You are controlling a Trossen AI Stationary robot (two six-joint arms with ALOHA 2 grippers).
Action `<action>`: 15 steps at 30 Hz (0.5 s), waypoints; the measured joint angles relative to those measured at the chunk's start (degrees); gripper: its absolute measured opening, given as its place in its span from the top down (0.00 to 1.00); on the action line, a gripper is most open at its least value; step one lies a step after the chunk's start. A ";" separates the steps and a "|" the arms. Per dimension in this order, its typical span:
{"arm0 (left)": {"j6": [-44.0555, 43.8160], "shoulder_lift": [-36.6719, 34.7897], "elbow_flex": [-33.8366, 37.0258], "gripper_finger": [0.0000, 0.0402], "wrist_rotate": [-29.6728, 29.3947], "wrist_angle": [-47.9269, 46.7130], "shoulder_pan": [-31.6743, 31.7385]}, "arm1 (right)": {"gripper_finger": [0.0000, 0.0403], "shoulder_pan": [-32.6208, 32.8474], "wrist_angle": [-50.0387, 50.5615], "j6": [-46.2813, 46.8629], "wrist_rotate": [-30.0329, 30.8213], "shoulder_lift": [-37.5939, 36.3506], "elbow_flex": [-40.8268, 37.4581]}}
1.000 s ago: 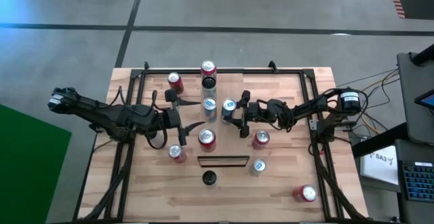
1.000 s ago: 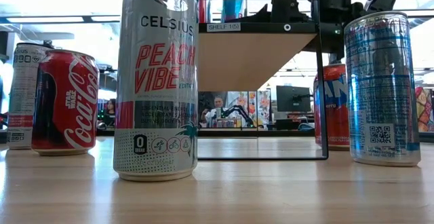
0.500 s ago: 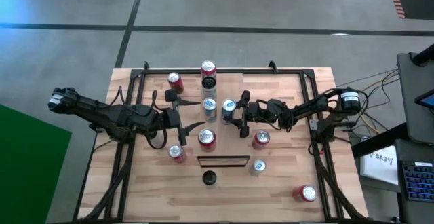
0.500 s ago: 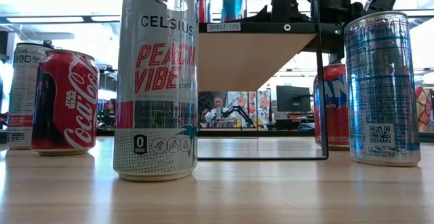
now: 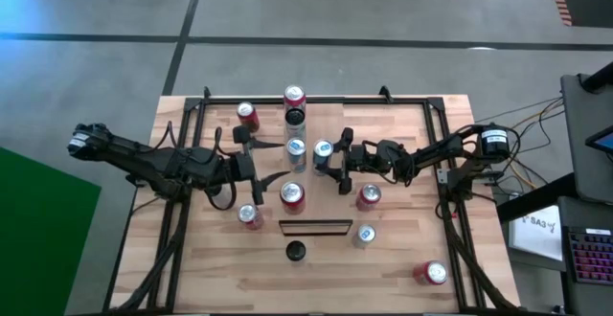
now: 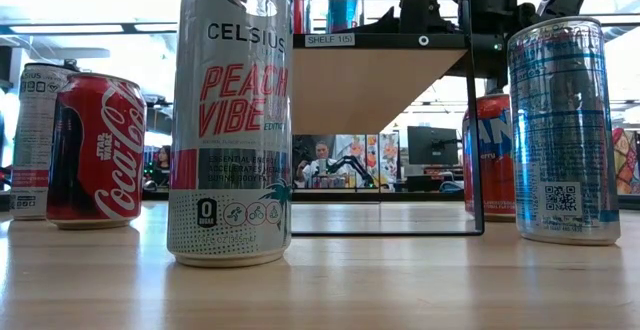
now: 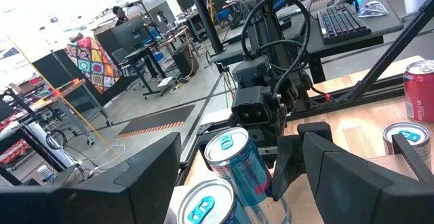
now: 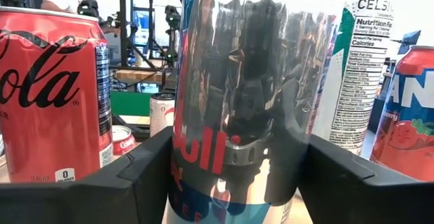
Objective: Place canned beverage on shelf
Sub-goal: Put the left blue soda can on the shelf aligned with the other blue soda can
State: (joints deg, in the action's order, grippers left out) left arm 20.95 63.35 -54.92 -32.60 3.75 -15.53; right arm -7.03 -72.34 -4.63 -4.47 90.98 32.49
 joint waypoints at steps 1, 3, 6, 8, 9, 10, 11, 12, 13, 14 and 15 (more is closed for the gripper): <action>0.00 0.00 0.00 0.31 0.00 0.00 0.00 | 0.37 0.00 0.00 0.05 0.00 0.00 0.00; 0.00 0.00 0.00 0.31 0.00 0.01 0.00 | 0.36 0.00 0.01 0.07 0.02 0.00 0.00; 0.00 0.00 0.00 0.31 0.00 0.00 0.00 | 0.35 0.00 0.02 0.07 0.02 0.00 0.00; 0.00 0.00 0.00 0.31 0.00 0.02 0.00 | 0.35 0.00 0.00 0.12 0.02 0.00 0.00; 0.00 0.00 0.00 0.31 0.00 0.01 0.00 | 0.35 -0.02 0.00 0.49 0.04 0.00 0.00; 0.00 0.00 0.00 0.31 0.00 0.02 0.00 | 0.34 -0.03 0.00 0.82 0.06 -0.02 0.00; 0.00 0.00 0.00 0.31 0.00 0.00 0.00 | 0.34 -0.04 0.00 1.14 0.10 -0.02 0.00; 0.00 0.00 0.00 0.31 0.00 0.00 0.00 | 0.34 -0.04 0.00 1.41 0.11 -0.03 0.00; 0.00 0.00 0.00 0.31 0.00 0.00 0.00 | 0.34 -0.04 0.00 1.58 0.11 -0.04 0.00; 0.00 0.00 0.00 0.31 0.00 0.00 0.00 | 0.33 -0.04 0.00 1.58 0.11 -0.04 0.00; -0.02 0.00 0.00 0.31 0.00 0.00 0.00 | 0.33 -0.04 0.00 1.60 0.13 -0.04 0.00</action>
State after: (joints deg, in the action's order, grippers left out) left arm 20.93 63.35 -54.92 -32.60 3.75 -15.53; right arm -7.07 -72.34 -3.03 -4.34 90.94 32.49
